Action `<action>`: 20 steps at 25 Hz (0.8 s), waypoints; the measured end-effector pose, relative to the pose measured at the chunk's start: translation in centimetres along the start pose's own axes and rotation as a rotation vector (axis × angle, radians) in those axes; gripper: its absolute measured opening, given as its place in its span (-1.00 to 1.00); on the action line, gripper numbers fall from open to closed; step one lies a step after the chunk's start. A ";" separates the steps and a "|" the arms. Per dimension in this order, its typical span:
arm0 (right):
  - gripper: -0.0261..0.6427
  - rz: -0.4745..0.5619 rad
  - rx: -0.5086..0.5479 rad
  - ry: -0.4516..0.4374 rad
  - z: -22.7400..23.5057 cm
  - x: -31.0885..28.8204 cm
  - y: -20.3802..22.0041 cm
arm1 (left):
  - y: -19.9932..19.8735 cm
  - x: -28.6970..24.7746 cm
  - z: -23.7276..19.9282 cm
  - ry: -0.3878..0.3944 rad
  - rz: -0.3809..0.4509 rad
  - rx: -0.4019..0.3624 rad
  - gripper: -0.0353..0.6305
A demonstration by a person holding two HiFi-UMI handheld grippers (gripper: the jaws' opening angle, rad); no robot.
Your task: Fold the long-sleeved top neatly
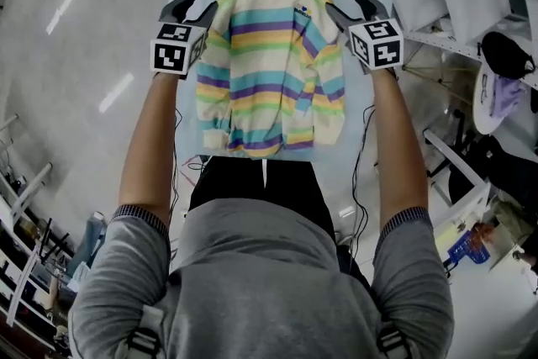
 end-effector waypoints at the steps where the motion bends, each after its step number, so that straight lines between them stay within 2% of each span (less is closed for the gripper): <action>1: 0.01 0.000 -0.022 0.004 -0.3 0.8 0.6 | 0.7 0.9 0.2 -0.013 -0.010 0.020 -0.24; 8: -0.02 0.007 -0.176 0.014 -2.7 3.9 5.9 | 6.0 3.7 1.6 -0.059 -0.063 0.101 -0.24; 12: -0.03 0.014 -0.234 0.030 -4.1 4.3 8.3 | 7.9 3.8 2.9 -0.056 -0.078 0.116 -0.24; 17: -0.05 -0.010 -0.298 0.109 -3.7 3.7 11.3 | 9.4 2.8 3.9 -0.038 -0.087 0.133 -0.18; 20: -0.10 -0.054 -0.324 0.082 -3.5 2.6 12.8 | 10.2 1.9 4.3 -0.048 -0.111 0.120 -0.18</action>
Point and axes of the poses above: the fingertips, and each gripper's own axes: x backward along the fingers, z to its right, y out of its underside, the point moved 8 cm from there along x, backward along the fingers
